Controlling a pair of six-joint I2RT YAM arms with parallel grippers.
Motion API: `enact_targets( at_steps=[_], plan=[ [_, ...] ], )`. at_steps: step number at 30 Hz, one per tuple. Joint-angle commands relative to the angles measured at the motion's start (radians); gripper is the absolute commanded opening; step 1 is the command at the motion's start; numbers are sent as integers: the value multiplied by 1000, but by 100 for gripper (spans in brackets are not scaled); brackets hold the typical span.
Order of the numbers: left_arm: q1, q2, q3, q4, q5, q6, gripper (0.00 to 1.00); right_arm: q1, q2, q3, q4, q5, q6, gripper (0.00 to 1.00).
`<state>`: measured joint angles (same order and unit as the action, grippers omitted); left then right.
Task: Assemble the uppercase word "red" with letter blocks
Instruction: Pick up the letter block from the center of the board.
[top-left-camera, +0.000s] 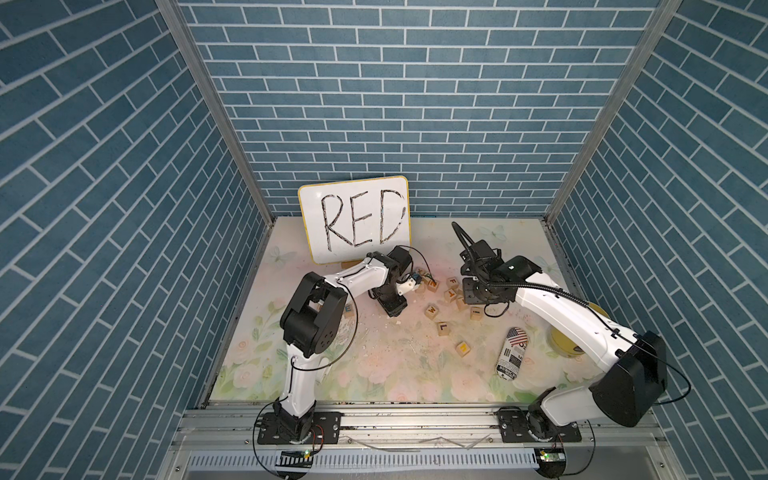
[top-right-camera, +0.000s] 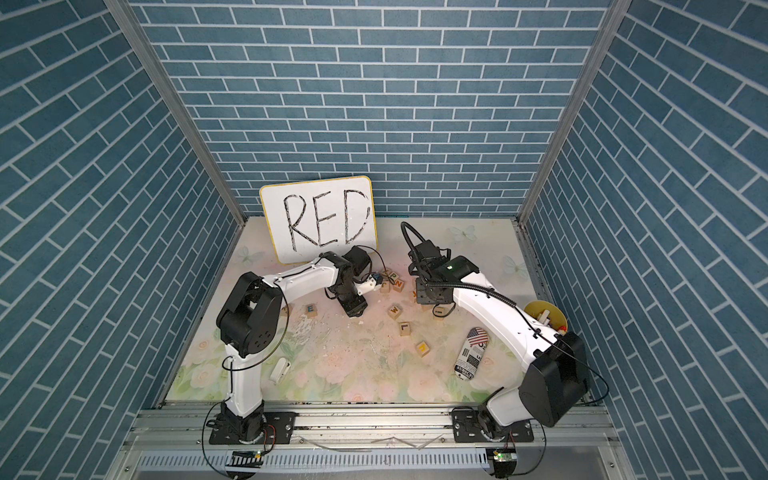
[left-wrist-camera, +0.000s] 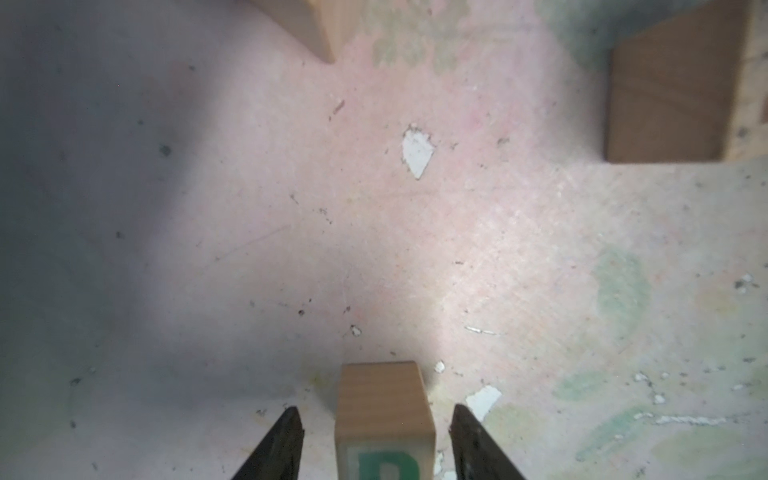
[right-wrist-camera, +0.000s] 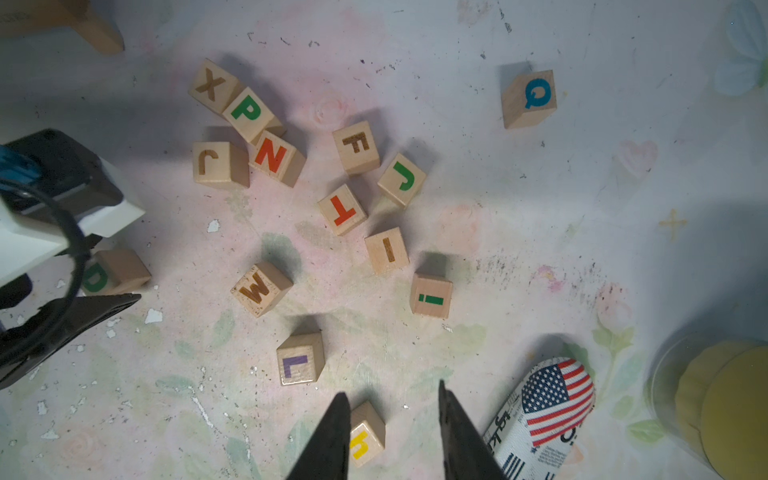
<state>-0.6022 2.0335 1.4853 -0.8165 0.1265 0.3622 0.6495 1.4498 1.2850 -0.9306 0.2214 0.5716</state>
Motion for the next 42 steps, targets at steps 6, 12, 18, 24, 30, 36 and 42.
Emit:
enact_targets(
  at_steps=[6,12,18,24,30,36,42],
  plan=[
    [-7,17,-3,-17,-22,-54,39,-2,-3,-12,3,18,5,37],
    [-7,6,-8,-29,-48,-119,33,-4,-2,-16,11,15,1,37],
    [-4,-64,-44,-28,-45,-242,25,-4,12,-10,26,3,1,37],
    [0,-171,-131,5,-72,-358,25,-4,42,-6,41,-16,-6,37],
    [13,-259,-233,65,-115,-488,25,-3,70,2,50,-35,-6,36],
    [57,-287,-300,90,-165,-566,24,-4,83,5,54,-43,0,36],
    [122,-269,-332,105,-112,-599,23,-4,90,16,44,-44,5,36]
  ],
)
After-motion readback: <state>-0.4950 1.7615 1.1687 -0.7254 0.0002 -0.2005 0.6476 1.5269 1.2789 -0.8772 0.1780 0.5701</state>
